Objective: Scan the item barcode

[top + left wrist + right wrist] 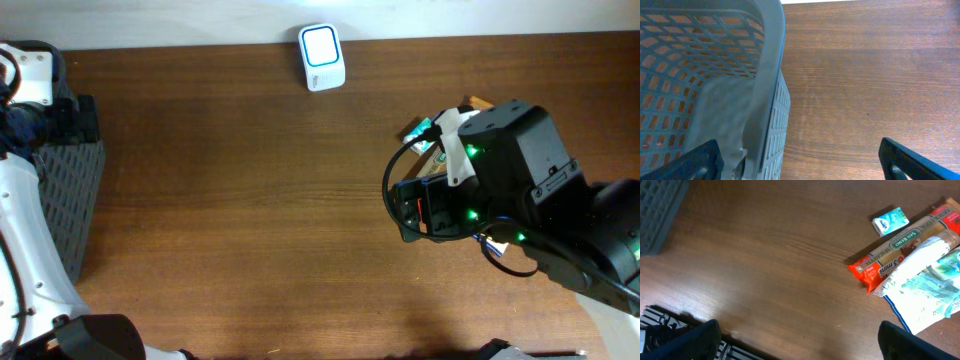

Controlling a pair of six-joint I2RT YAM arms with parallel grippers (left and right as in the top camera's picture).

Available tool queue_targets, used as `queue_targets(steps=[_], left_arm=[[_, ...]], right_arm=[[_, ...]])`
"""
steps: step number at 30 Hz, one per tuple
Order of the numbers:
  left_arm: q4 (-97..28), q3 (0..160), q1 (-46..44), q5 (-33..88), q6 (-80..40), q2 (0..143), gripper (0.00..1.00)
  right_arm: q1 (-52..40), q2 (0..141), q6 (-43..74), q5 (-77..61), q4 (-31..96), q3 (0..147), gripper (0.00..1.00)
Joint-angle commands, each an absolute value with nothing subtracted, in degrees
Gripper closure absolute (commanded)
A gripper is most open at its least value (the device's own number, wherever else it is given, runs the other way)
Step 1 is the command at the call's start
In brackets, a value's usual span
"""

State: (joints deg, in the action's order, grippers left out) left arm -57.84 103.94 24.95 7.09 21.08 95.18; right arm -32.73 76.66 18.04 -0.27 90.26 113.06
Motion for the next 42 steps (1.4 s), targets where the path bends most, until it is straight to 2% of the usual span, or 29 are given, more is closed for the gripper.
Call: queue_targets(steps=[1,4,6,9,11,14,15,21,23,26,42], left_arm=[[-57.9,104.2,25.3,7.5,22.0,95.2,0.01],[-57.9,104.2,25.3,7.5,22.0,95.2,0.01],[-57.9,104.2,25.3,7.5,22.0,95.2,0.01],[-57.9,104.2,25.3,7.5,22.0,95.2,0.01],[-57.9,104.2,25.3,7.5,22.0,95.2,0.01],[-57.9,104.2,25.3,7.5,22.0,95.2,0.01],[-57.9,104.2,25.3,7.5,22.0,95.2,0.01],[-57.9,104.2,25.3,7.5,22.0,95.2,0.01],[-57.9,104.2,25.3,7.5,22.0,95.2,0.01],[-57.9,104.2,25.3,7.5,22.0,95.2,0.01],[-57.9,104.2,25.8,7.5,22.0,95.2,0.01]], right_arm=[[-33.0,74.5,18.3,1.7,90.7,113.6,0.01],[-33.0,71.9,12.9,4.9,88.3,112.0,0.01],[-30.8,66.5,5.8,4.8,79.3,104.1,0.01],[-23.4,55.8,4.3,2.5,62.2,84.7,0.01],[-18.5,45.2,4.2,-0.8,47.1,66.6,0.01],[-13.6,33.1,4.2,-5.3,31.8,47.1,0.01],[-12.4,25.3,2.0,-7.4,23.4,35.9,0.01],[-12.3,2.0,1.7,-7.3,10.8,10.1,0.01],[-12.4,0.2,1.7,-7.3,6.5,4.3,0.01],[-12.4,0.2,1.7,-7.0,4.0,0.3,0.01],[-12.4,0.2,1.7,-5.5,4.0,0.3,0.01]])
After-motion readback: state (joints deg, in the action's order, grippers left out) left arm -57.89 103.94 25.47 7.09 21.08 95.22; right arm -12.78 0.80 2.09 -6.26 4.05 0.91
